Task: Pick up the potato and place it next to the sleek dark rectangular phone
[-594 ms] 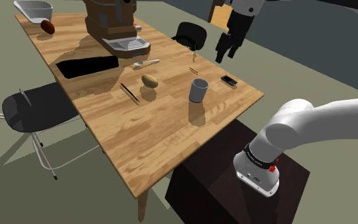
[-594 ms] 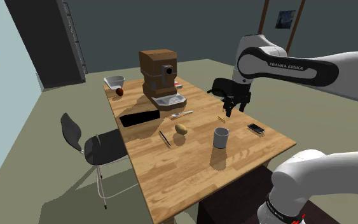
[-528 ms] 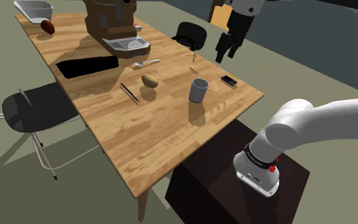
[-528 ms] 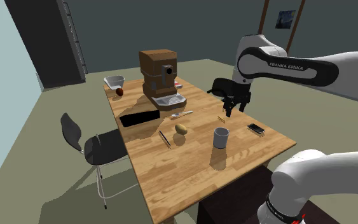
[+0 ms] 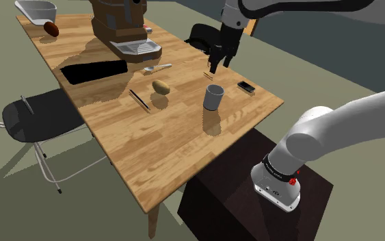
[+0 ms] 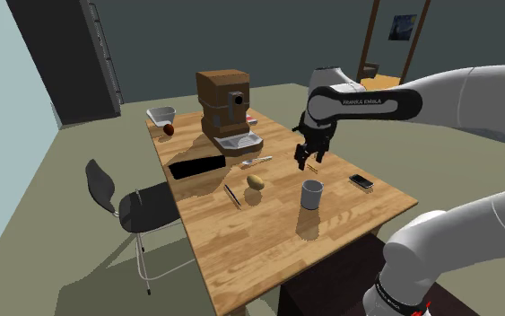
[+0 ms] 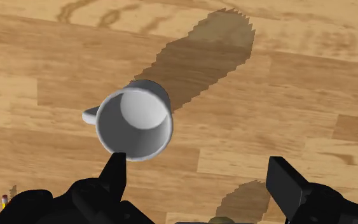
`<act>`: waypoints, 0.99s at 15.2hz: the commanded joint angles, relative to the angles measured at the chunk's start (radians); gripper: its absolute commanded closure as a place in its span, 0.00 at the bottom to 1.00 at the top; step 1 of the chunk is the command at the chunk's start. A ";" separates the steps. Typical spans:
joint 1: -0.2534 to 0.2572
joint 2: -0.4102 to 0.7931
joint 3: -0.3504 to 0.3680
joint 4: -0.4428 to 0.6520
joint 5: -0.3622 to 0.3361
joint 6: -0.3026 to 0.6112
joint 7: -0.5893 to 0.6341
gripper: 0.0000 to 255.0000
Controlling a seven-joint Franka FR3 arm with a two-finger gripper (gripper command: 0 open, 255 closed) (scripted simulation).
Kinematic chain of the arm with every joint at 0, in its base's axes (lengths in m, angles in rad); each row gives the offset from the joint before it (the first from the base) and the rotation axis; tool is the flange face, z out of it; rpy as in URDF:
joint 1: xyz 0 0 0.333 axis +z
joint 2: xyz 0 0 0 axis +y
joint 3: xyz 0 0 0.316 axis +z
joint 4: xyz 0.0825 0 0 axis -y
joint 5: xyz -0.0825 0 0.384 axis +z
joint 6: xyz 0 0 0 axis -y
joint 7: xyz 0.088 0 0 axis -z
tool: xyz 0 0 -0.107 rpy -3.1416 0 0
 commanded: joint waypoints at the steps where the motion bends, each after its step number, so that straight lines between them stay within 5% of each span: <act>1: 0.005 0.073 0.015 0.018 0.000 0.058 0.007 0.00; 15: 0.030 0.595 0.083 0.285 -0.080 0.322 0.061 0.00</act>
